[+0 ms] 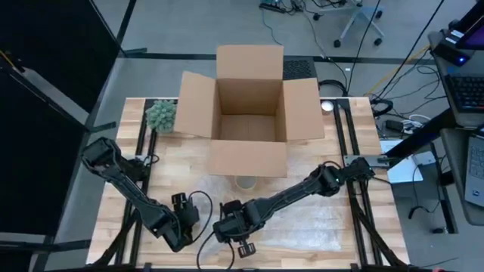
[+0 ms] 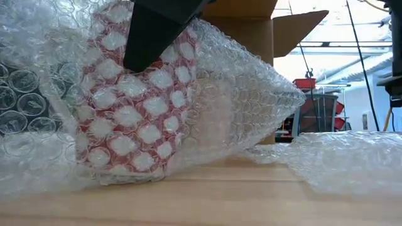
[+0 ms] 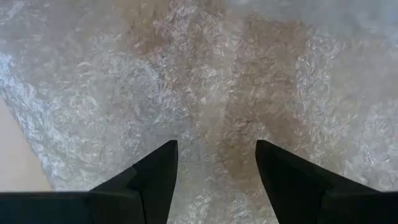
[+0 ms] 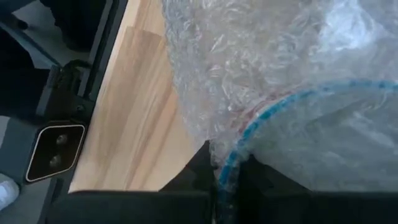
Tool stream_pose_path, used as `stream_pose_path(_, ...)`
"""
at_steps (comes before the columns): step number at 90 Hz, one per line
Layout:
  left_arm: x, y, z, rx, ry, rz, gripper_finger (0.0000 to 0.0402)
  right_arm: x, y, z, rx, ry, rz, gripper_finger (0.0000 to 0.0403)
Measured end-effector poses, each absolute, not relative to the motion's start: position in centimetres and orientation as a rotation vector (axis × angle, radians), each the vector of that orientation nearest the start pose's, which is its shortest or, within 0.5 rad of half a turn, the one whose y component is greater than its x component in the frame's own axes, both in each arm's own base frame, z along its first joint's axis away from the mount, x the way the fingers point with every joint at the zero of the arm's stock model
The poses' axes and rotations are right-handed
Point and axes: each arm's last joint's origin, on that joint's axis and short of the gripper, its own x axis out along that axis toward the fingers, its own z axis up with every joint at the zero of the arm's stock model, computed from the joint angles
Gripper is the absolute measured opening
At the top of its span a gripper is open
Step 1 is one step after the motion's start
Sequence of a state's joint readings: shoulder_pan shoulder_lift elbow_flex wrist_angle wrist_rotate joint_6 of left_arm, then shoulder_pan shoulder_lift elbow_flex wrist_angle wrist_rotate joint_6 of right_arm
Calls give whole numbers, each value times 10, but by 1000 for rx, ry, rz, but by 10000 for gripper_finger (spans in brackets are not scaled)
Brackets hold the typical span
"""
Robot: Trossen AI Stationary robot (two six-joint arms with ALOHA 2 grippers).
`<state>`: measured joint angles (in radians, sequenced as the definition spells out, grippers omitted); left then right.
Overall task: Wrap mug
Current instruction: Wrap the red patterned mug with bubble wrap
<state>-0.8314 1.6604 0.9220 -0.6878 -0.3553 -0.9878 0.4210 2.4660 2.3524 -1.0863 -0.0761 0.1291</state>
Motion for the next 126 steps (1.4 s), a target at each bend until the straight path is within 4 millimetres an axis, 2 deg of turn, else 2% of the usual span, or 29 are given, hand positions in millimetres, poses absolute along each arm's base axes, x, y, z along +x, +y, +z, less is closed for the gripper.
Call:
stream_pose_path(82,195,-199,152,-56,1195,214,205,466,211,210,-106,1214,362,8)
stream_pose_path(92,200,-199,154,-31,1085,260,205,466,211,210,-106,1214,362,9)
stream_pose_path(111,209,-202,156,-99,1014,237,205,466,211,210,-106,1213,361,8)
stream_pose_path(126,214,-194,155,-186,1097,250,205,466,211,210,-106,1212,361,8)
